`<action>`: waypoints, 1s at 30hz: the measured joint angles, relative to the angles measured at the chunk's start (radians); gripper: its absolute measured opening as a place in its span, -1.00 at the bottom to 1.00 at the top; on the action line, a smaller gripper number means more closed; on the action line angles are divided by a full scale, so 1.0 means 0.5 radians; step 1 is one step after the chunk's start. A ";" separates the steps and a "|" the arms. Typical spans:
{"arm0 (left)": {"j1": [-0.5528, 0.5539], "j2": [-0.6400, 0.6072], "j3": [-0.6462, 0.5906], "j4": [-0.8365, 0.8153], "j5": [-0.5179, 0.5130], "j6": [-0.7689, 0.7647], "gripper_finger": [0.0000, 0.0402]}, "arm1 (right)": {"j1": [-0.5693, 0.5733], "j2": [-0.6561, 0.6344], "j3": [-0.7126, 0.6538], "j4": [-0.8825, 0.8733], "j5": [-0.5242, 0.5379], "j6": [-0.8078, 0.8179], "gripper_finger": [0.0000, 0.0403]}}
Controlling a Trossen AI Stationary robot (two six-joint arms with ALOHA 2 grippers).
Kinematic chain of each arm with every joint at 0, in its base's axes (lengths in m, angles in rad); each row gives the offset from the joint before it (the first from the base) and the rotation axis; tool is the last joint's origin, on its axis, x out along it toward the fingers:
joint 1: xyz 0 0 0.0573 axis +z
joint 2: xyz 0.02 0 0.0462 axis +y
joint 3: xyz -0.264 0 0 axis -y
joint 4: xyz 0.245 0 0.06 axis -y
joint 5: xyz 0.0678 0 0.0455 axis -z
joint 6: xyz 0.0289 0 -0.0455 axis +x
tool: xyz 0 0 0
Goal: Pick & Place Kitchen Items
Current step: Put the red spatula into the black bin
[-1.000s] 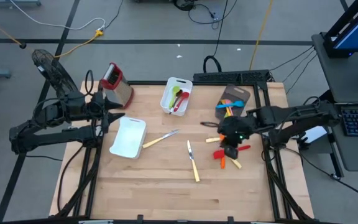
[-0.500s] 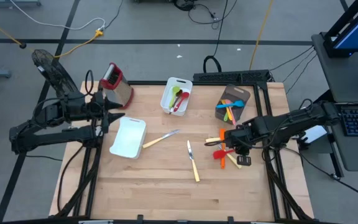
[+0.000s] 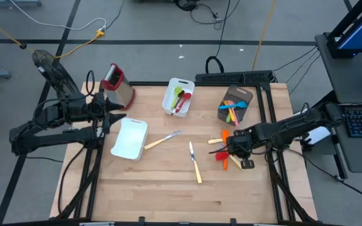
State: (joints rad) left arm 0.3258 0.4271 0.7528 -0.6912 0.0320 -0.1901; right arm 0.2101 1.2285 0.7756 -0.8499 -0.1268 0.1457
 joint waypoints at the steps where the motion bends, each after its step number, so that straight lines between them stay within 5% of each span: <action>1: 0.000 0.000 0.000 0.000 0.000 -0.010 0.08 | -0.001 0.000 -0.019 0.035 0.000 -0.012 -0.93; 13: 0.000 0.000 0.000 0.000 0.000 -0.066 0.08 | -0.001 0.000 -0.099 0.176 0.013 -0.112 -0.93; 19: 0.000 0.000 0.000 -0.001 -0.001 -0.068 0.08 | -0.002 0.000 -0.099 0.182 0.206 -0.109 -0.90; 30: 0.000 0.000 0.000 -0.001 -0.002 -0.073 0.08 | -0.002 0.000 -0.099 0.182 0.202 -0.121 -0.42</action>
State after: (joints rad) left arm 0.3260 0.4271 0.7528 -0.6918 0.0311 -0.2264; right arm 0.2092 1.2285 0.7261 -0.7589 -0.0257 0.0853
